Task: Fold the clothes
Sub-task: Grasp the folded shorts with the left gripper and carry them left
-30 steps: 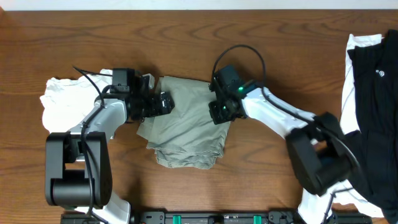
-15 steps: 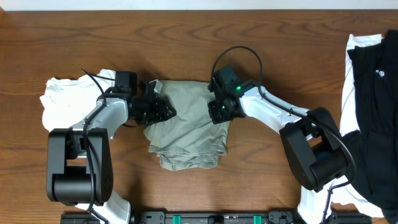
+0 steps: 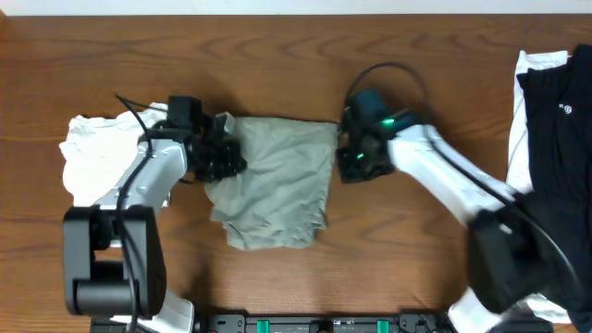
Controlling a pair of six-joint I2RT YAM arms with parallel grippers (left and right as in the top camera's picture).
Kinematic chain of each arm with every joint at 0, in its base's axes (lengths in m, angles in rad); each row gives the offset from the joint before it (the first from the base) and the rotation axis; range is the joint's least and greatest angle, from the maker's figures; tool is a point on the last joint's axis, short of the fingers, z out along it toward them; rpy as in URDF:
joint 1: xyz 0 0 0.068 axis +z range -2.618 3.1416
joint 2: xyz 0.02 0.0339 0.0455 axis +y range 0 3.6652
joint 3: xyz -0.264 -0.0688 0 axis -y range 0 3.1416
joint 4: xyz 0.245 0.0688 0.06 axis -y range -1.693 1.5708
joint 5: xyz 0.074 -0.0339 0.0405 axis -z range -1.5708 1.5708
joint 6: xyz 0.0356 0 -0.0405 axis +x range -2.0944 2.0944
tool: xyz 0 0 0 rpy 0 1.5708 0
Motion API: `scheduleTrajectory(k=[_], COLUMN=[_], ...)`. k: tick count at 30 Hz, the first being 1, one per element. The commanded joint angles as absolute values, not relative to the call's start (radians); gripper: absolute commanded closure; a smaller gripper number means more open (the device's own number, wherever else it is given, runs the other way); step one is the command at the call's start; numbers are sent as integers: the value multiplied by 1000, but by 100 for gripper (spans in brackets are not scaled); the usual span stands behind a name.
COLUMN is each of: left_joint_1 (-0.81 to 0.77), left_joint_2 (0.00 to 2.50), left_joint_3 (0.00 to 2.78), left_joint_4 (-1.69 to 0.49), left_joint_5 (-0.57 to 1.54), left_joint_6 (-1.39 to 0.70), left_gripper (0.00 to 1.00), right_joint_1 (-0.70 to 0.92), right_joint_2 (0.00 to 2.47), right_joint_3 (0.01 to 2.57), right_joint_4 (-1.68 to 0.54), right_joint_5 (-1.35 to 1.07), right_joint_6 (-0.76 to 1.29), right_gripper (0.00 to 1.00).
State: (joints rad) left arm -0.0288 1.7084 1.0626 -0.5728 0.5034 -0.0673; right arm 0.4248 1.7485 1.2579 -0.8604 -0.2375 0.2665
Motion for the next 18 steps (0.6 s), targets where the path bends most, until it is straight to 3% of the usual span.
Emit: scheduleTrajectory(k=[1, 10, 18], left_joint_1=[-20, 90, 253], left_joint_2=[1651, 1649, 1649], left_joint_3=[1202, 1406, 1428], left_joint_4=[-609, -707, -714], left_joint_5=[306, 141, 242], left_joint_6=[-28, -26, 11], left_gripper=[94, 94, 94], right_joint_1=[376, 331, 314], right_joint_2=[1571, 1314, 1264], right_joint_3=[1264, 1264, 1264], right_joint_4=[-919, -1137, -1226], right_joint_5=[-228, -64, -11], right_joint_6=[216, 204, 204], right_gripper=[98, 95, 94])
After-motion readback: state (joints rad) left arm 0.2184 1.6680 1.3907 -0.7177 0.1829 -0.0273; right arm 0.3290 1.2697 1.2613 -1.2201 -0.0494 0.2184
